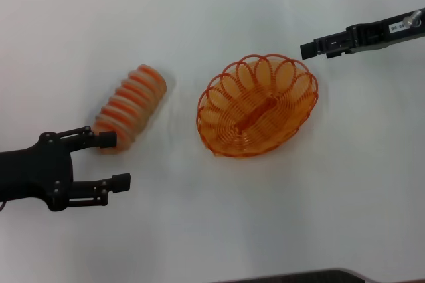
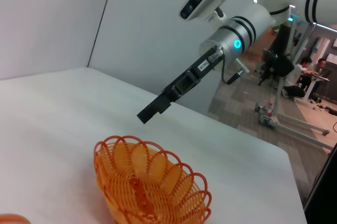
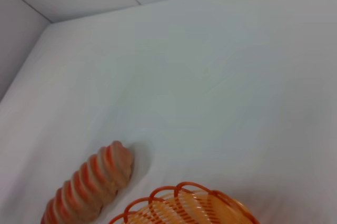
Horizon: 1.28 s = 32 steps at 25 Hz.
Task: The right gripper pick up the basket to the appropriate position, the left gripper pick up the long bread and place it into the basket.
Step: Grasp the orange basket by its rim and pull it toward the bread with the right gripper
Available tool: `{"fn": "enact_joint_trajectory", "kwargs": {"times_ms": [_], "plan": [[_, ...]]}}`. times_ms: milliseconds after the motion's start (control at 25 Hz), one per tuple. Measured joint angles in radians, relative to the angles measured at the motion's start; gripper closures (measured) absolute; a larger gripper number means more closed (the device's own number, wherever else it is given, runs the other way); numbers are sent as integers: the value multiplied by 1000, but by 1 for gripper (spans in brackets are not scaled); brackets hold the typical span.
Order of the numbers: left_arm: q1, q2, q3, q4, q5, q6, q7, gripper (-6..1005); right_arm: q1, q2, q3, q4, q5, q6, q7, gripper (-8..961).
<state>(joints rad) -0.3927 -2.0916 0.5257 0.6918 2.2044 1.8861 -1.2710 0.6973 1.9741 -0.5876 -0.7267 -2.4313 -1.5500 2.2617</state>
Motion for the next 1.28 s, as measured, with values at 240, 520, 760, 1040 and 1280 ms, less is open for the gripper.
{"fn": "enact_joint_trajectory", "kwargs": {"times_ms": [240, 520, 760, 1040, 1280], "plan": [[2, 1, 0, 13, 0, 1, 7, 141, 20, 4, -34, 0, -45, 14, 64, 38], [7, 0, -9, 14, 0, 0, 43, 140, 36, 10, -106, 8, -61, 31, 127, 39], [8, 1, -10, 14, 0, 0, 55, 140, 42, 17, -145, 25, -63, 73, 153, 40], [5, 2, -10, 15, 0, -4, 57, 140, 54, 19, -163, 55, -94, 118, 160, 41], [2, 4, -10, 15, 5, -8, 57, 140, 67, 21, -172, 72, -94, 142, 161, 121]]}}
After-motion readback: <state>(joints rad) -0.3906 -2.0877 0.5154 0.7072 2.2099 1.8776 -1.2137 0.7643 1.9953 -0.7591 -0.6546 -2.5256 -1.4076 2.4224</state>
